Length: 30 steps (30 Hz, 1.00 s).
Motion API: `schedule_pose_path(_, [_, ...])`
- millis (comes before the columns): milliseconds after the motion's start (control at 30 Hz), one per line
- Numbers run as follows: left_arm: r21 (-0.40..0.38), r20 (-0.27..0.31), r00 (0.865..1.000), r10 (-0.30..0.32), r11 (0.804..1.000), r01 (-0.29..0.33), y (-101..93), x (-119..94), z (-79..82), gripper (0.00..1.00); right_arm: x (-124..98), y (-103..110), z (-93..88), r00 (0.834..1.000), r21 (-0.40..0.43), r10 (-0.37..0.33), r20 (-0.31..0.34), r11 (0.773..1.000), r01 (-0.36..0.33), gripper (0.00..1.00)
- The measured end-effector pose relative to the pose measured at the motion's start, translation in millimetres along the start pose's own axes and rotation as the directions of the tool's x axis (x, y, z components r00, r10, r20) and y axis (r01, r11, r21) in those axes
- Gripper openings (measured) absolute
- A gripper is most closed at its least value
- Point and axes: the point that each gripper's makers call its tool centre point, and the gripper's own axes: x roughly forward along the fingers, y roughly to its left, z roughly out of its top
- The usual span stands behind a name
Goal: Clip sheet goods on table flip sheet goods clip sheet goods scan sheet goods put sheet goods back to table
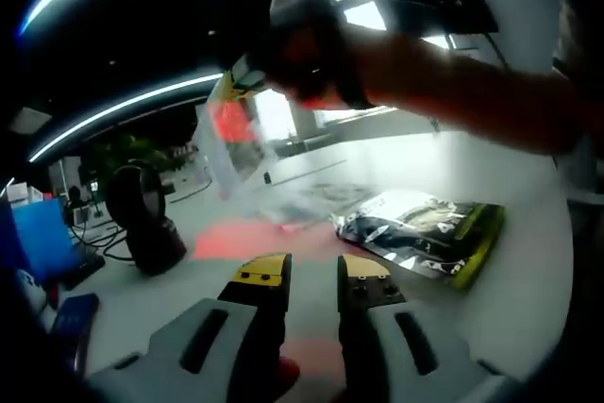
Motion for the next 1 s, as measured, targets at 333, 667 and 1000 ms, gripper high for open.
schedule_pose_path(333, [0.003,-0.002,1.000,0.000,1.000,0.000,0.4,1.0,-1.1,0.13,-10.9,-10.7,4.8,0.999,-0.010,0.043,-0.016,0.999,-0.043,0.00])
schedule_pose_path(667, [0.004,-0.004,1.000,0.005,1.000,-0.005,1.6,1.5,-2.0,0.13,-33.1,-24.8,3.5,0.997,-0.018,0.071,-0.036,0.997,-0.071,0.00])
schedule_pose_path(1000, [0.004,-0.005,1.000,0.006,1.000,-0.006,1.6,1.3,-2.0,0.13,-55.8,-26.4,3.8,0.985,0.028,0.159,-0.066,0.987,-0.158,0.00])
